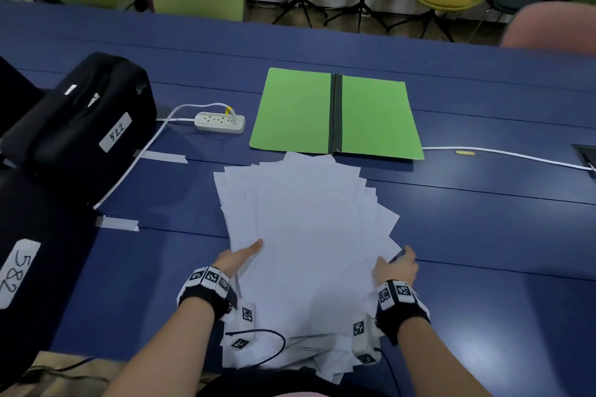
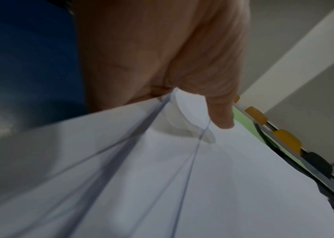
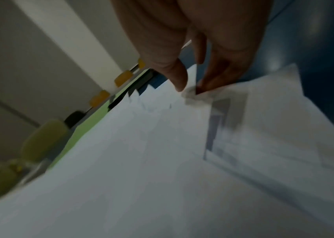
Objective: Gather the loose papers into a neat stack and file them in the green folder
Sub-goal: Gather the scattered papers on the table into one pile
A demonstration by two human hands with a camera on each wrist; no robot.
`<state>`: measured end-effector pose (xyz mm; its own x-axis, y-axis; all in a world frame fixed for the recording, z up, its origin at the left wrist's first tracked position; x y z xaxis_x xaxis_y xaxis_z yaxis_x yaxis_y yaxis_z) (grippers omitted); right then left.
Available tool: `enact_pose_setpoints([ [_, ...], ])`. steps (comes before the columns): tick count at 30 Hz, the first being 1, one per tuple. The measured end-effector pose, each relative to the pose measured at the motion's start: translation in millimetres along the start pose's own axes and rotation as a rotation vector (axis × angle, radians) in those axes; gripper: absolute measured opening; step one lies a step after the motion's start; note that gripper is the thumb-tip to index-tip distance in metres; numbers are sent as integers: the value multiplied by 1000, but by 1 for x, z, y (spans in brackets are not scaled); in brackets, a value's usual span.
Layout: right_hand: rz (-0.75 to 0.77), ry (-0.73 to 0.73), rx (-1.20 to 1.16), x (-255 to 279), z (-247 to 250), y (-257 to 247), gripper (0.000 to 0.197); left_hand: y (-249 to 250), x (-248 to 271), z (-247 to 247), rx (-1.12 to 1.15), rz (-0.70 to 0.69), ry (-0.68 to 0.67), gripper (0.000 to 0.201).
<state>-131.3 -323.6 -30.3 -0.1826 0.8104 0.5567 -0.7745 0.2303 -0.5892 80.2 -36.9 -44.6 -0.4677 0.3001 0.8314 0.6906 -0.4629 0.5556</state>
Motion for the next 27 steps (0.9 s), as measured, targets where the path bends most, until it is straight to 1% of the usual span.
enact_pose_setpoints([
  [1, 10, 1, -64, -6, 5, 2, 42, -1, -6, -1, 6, -33, 20, 92],
  [2, 19, -4, -75, -11, 9, 2, 20, 3, -3, -3, 24, -89, 57, 71],
  [3, 52, -14, -76, -13, 12, 0, 14, 6, -1, -4, 23, -152, 103, 53],
  [4, 91, -11, -79, -17, 13, -1, 26, 11, 2, -5, 19, -214, 155, 41],
  [6, 161, 25, -103, -18, 18, -7, 32, 17, 4, -4, -37, -293, 226, 33],
  [8, 199, 104, -120, -19, 25, -12, 33, 21, 4, -2, -129, -307, 278, 31],
  [11, 228, 182, -174, -18, 34, -22, 33, 18, 1, -3, -137, -285, 270, 28],
  [13, 247, 181, -190, -21, 34, -28, 36, 16, 2, -5, -137, -266, 247, 26],
  [14, 245, 149, -183, -24, 32, -30, 36, 14, 1, -4, -133, -255, 240, 25],
  [17, 151, -30, -129, -31, 17, -35, 27, 13, 2, -1, -136, -228, 221, 23],
  [19, 98, -175, 23, -29, 5, -38, 23, 15, -1, 2, -160, -220, 192, 25],
  [20, 97, -244, 101, -27, 0, -39, 20, 16, -3, 2, -166, -212, 167, 26],
  [22, 102, -333, 197, -21, -9, -36, 29, 15, -6, 2, -157, -197, 106, 28],
  [24, 77, -393, 232, -12, -18, -27, 35, 12, -4, -4, -81, -162, 32, 32],
  [25, 57, -430, 238, -8, -24, -22, 35, 11, -2, -7, -40, -155, 20, 33],
  [27, 53, -520, 261, -1, -37, -15, 28, 11, 0, -11, -9, -162, 27, 33],
])
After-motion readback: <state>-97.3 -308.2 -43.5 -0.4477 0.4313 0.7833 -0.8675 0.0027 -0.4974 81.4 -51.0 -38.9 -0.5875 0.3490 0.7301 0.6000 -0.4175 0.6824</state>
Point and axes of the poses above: each hand's wrist, its own x-axis away from the middle knuckle, its own z-axis out of the back of the hand, y = z × x, the point moved 6 cm from there along -x, towards the middle knuckle, and after that the axes turned 9 degrees about -y, right-handed, at the moved point
